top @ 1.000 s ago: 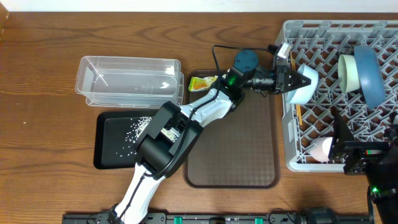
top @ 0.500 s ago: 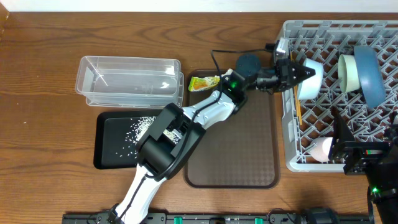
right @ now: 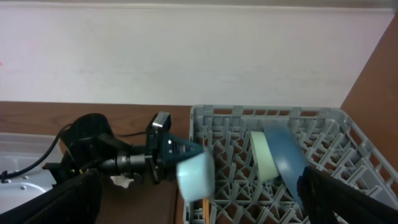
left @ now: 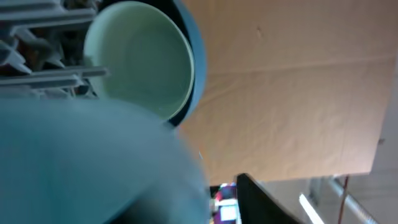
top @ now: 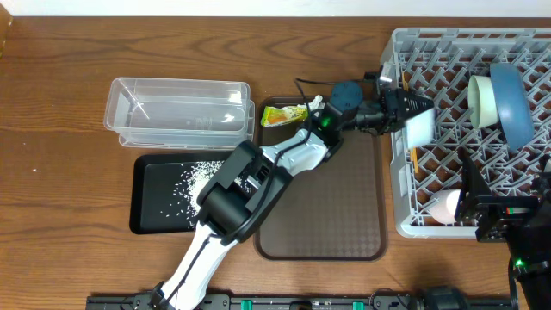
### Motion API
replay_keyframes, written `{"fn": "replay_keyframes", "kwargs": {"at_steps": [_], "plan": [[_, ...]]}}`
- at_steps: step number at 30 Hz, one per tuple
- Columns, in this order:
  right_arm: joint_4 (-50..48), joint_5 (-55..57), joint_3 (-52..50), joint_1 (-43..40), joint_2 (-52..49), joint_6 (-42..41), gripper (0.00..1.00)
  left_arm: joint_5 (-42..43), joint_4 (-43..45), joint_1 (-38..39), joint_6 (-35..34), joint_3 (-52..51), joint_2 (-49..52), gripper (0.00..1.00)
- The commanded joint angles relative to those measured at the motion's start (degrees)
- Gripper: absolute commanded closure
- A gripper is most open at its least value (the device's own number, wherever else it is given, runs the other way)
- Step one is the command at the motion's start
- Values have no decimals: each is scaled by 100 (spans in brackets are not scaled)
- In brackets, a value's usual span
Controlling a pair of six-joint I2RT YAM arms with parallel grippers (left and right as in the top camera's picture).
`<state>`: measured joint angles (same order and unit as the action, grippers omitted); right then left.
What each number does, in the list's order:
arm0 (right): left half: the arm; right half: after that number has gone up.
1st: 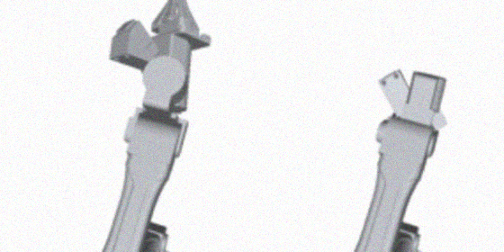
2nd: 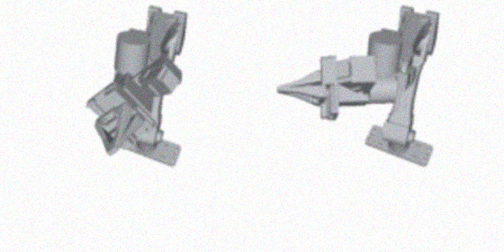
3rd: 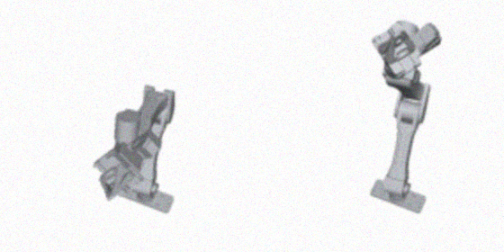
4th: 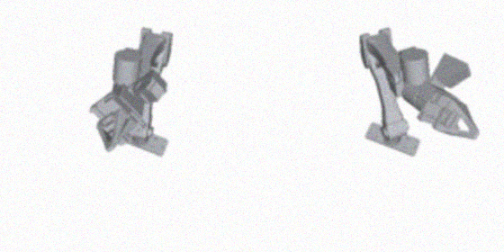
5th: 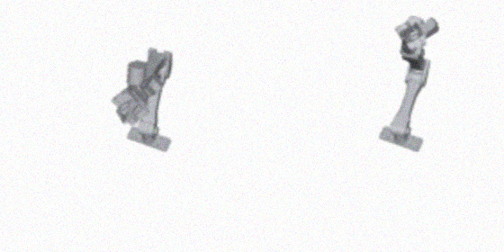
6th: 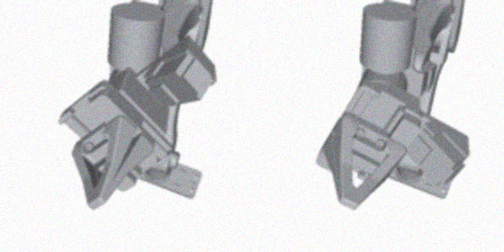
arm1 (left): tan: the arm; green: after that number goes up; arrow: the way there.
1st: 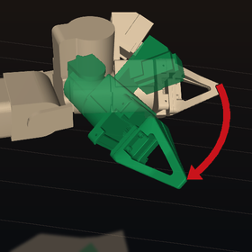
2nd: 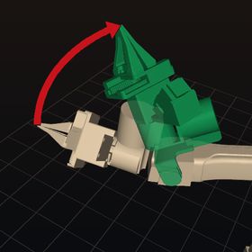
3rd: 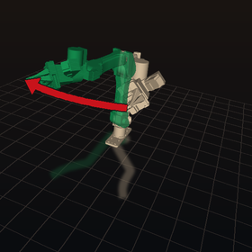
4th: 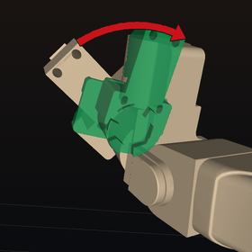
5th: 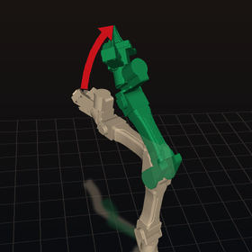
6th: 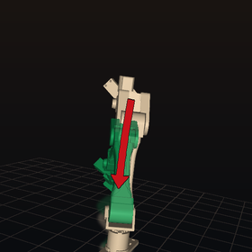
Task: Sort waste into correct bins and load items into the dishwasher rack
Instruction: 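Lower the white bowl into the rack's front and open the left gripper, then move the left gripper to the brown tray and grasp the wrapper and tissue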
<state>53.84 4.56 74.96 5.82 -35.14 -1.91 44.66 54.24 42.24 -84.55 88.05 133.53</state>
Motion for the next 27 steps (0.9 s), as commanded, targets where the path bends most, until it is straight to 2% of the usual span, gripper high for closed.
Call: {"fn": "replay_keyframes", "kwargs": {"at_steps": [1,2,4,11,15,18,21,24,27], "plan": [[0,39,13,15,-9,28,1,197,33,-146,-39,96,50,44],[0,39,13,15,-9,28,1,275,31,-197,-20,96,50,34],[0,39,13,15,-9,28,1,446,28,-334,-17,96,50,23],[2,39,13,15,-9,28,1,890,-149,-706,26,96,-4,14],[0,39,13,15,-9,28,1,1075,-883,-927,566,96,-195,13],[2,39,13,15,-9,28,1,1073,-2002,-1073,1423,96,-531,12],[0,39,13,15,-11,28,1,723,-3689,-1226,2710,96,-1043,10],[2,39,13,15,-9,28,1,59,-5224,-1331,3926,96,-1550,9],[2,39,13,15,-9,28,1,-1025,-6614,-1357,5075,96,-1954,9]]}}
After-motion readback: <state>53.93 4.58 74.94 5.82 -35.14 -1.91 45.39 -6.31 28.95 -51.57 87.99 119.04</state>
